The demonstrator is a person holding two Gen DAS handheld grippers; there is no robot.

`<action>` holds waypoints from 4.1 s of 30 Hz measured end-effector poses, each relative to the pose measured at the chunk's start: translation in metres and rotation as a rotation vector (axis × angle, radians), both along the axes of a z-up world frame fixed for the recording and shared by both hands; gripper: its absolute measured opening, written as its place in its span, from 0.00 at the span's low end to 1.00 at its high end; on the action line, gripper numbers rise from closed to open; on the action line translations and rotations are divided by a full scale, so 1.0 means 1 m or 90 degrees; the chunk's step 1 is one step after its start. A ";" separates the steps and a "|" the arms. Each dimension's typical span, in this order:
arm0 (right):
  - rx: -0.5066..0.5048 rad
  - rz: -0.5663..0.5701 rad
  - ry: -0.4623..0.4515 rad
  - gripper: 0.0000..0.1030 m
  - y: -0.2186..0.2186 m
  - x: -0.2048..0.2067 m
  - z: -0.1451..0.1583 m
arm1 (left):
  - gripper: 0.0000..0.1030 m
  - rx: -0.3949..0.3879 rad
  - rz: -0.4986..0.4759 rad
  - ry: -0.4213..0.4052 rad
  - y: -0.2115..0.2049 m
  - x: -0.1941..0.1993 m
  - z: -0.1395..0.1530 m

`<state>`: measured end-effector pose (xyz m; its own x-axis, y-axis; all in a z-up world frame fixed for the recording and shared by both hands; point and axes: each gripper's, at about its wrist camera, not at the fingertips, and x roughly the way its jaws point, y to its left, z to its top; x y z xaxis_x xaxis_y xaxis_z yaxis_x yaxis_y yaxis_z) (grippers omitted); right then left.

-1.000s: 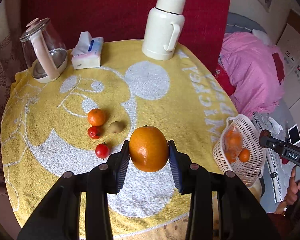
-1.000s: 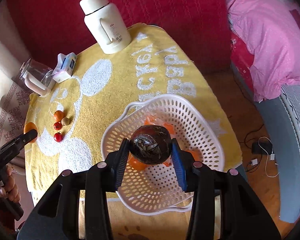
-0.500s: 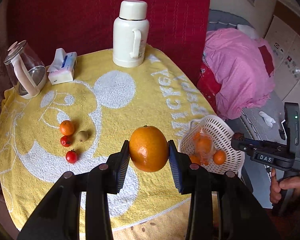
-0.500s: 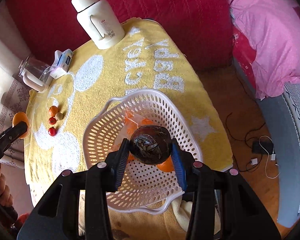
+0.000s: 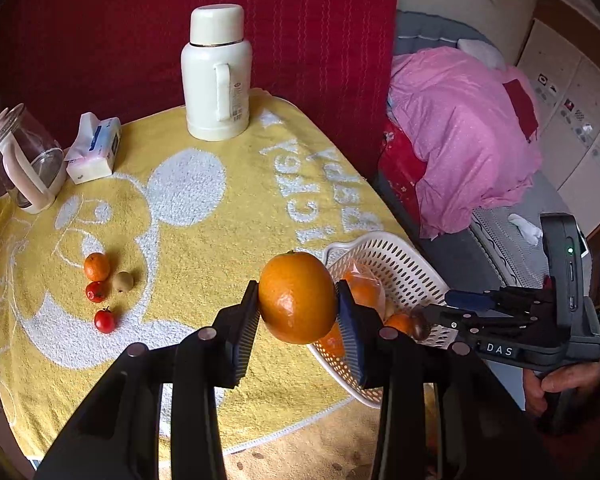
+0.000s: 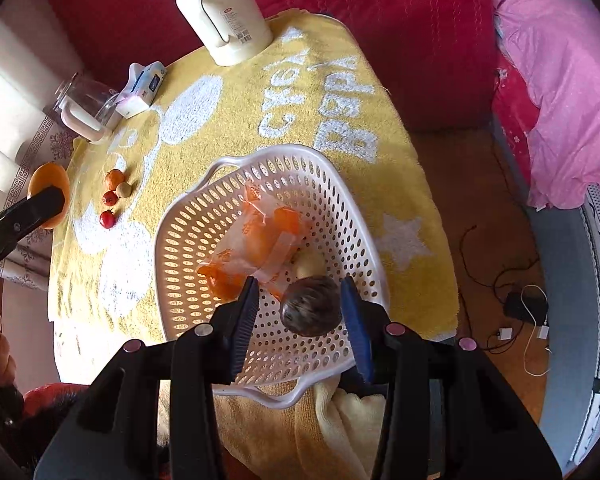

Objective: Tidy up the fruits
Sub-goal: 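Open the right gripper over the basket while the left gripper releases the orange inside, then withdraw both open tools from the basket back over the fruit, then close the left gripper on the red tomato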

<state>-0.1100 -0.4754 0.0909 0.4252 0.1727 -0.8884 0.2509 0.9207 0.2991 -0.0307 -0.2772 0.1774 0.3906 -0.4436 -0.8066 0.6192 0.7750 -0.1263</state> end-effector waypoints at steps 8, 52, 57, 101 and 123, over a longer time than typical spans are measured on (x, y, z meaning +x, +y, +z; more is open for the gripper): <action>-0.006 -0.005 -0.017 0.42 -0.014 -0.005 0.004 | 0.37 0.010 -0.032 0.007 -0.025 -0.010 -0.005; -0.031 -0.031 -0.073 0.59 -0.008 0.006 0.022 | 0.82 0.021 0.004 0.013 -0.009 -0.011 -0.013; -0.036 -0.029 -0.087 0.59 -0.003 0.012 0.031 | 0.82 0.022 0.018 0.003 0.000 -0.010 -0.011; -0.075 0.055 -0.114 0.61 0.159 0.055 0.060 | 0.82 0.024 0.178 -0.002 0.178 0.038 -0.010; -0.077 0.093 -0.073 0.61 0.178 0.072 0.041 | 0.48 0.005 0.221 0.130 0.199 0.108 -0.091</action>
